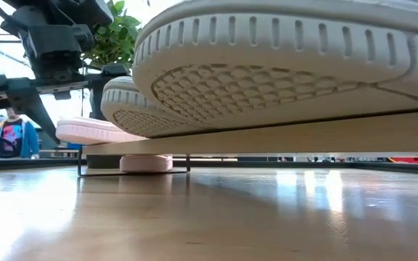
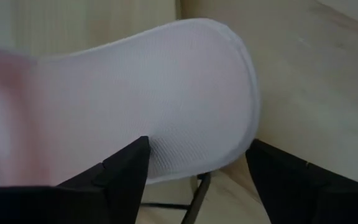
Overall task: Pick and place slides into the shelf
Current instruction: Put the bottom pink slide on the shelf, then put the pink slide on the shelf
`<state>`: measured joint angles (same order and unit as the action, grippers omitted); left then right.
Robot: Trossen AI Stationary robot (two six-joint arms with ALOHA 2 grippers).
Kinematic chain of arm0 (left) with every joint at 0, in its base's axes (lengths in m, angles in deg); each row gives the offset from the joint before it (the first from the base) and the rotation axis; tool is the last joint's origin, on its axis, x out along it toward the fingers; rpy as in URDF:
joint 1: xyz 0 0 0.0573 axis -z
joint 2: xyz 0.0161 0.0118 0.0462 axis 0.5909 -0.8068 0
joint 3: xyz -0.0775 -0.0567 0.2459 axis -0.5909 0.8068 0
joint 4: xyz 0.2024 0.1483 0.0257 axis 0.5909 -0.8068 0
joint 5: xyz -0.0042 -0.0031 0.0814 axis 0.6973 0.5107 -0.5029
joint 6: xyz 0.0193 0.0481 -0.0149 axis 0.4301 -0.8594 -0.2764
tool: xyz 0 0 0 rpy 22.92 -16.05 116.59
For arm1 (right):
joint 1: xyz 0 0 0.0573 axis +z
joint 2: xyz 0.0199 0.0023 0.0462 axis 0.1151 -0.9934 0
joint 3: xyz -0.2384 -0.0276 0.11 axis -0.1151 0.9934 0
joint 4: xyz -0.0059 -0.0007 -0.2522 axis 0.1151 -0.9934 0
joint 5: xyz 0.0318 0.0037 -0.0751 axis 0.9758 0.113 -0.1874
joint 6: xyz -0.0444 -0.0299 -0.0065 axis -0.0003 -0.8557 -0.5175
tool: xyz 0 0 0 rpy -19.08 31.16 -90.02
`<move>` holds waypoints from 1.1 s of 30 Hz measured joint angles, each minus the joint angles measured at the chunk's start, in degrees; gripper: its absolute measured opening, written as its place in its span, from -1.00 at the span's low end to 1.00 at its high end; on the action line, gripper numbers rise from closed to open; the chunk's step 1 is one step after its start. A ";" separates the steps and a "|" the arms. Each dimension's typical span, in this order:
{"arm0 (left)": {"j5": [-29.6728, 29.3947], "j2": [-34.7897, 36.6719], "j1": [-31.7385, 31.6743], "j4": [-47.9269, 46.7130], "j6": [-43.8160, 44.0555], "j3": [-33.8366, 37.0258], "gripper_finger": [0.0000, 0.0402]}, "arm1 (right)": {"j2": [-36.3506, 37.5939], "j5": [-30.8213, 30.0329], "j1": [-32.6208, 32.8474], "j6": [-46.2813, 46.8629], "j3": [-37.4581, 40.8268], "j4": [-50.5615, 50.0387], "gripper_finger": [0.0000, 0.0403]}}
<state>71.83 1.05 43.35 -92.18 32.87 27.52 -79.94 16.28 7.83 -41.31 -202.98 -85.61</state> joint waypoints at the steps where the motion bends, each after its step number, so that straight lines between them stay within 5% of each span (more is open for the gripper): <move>1: -0.60 0.20 0.00 -0.42 0.31 -0.17 0.37 | 0.02 -0.02 0.00 -0.04 0.00 0.02 -0.44; 23: -5.16 3.67 0.78 -13.06 7.54 -6.42 0.29 | 0.02 0.22 1.16 -0.27 0.00 0.39 -0.45; 33: -5.31 3.63 4.21 -12.80 10.13 -18.80 0.28 | 0.02 0.22 1.22 -0.32 0.00 0.35 -0.45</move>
<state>66.52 4.67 47.57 -104.98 43.00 8.72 -79.92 16.49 9.05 -41.64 -202.98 -85.26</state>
